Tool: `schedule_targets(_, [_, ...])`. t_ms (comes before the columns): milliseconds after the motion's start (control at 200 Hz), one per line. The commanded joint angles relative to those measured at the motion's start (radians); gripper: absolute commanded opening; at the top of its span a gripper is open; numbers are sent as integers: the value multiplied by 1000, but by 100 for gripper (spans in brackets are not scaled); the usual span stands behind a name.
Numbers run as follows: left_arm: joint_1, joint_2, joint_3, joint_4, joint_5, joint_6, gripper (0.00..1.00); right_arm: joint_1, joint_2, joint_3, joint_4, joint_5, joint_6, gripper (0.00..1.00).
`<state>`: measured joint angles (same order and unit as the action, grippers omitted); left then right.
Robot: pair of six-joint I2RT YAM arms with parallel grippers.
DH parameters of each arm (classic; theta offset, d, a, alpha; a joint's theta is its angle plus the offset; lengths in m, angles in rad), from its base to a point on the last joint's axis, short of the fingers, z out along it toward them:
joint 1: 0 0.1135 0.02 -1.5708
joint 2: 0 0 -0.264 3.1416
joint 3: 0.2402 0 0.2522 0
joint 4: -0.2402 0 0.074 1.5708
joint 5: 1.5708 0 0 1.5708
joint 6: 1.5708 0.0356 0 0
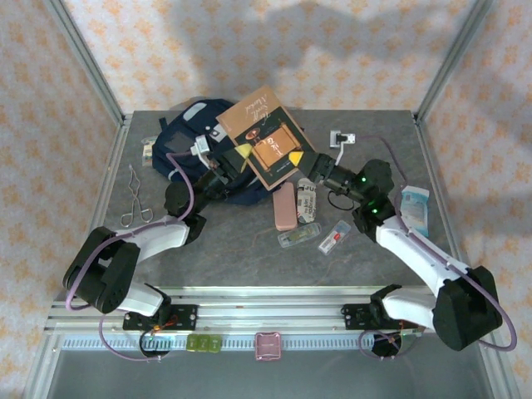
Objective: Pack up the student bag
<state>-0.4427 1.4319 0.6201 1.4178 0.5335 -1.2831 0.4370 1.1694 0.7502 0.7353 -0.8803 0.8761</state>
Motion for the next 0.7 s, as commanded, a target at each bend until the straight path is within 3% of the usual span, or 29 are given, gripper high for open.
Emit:
schedule_targets(0, [-33, 11, 35, 161, -51, -6, 0, 45, 46, 23, 125, 19, 43, 52])
schedule_targets(60, [-42, 20, 31, 176, -76, -9, 0, 62, 63, 32, 125, 24, 43, 51])
schedule_targets(120, [-46, 25, 30, 185, -90, -6, 0, 69, 70, 32, 115, 33, 44, 43])
schedule_targets(165, [-45, 24, 23, 183, -101, 1, 0, 69, 68, 31, 91, 48, 40, 33])
schedule_targets(260, [-45, 2, 4, 145, -125, 36, 0, 65, 52, 27, 9, 91, 4, 0])
schedule_targets(285, [-45, -5, 3, 125, -120, 49, 1, 60, 42, 26, -20, 110, -8, 0])
schedule_targets(355, [-43, -29, 10, 24, -96, 107, 32, 33, 16, 14, -92, 170, -37, 0])
schedule_targets(425, [-35, -59, 23, -175, -87, 185, 49, -24, -35, -12, -94, 165, -28, 0])
schedule_targets(516, [-18, -90, 98, -527, -77, 353, 54, -97, -84, -11, -184, 159, -61, 0])
schedule_targets(586, [-23, -86, 195, -858, -120, 558, 55, -143, -127, -2, -265, 174, -107, 0])
schedule_targets(696, [-32, -28, 313, -1150, -196, 739, 56, -213, -182, 2, -378, 204, -166, 0])
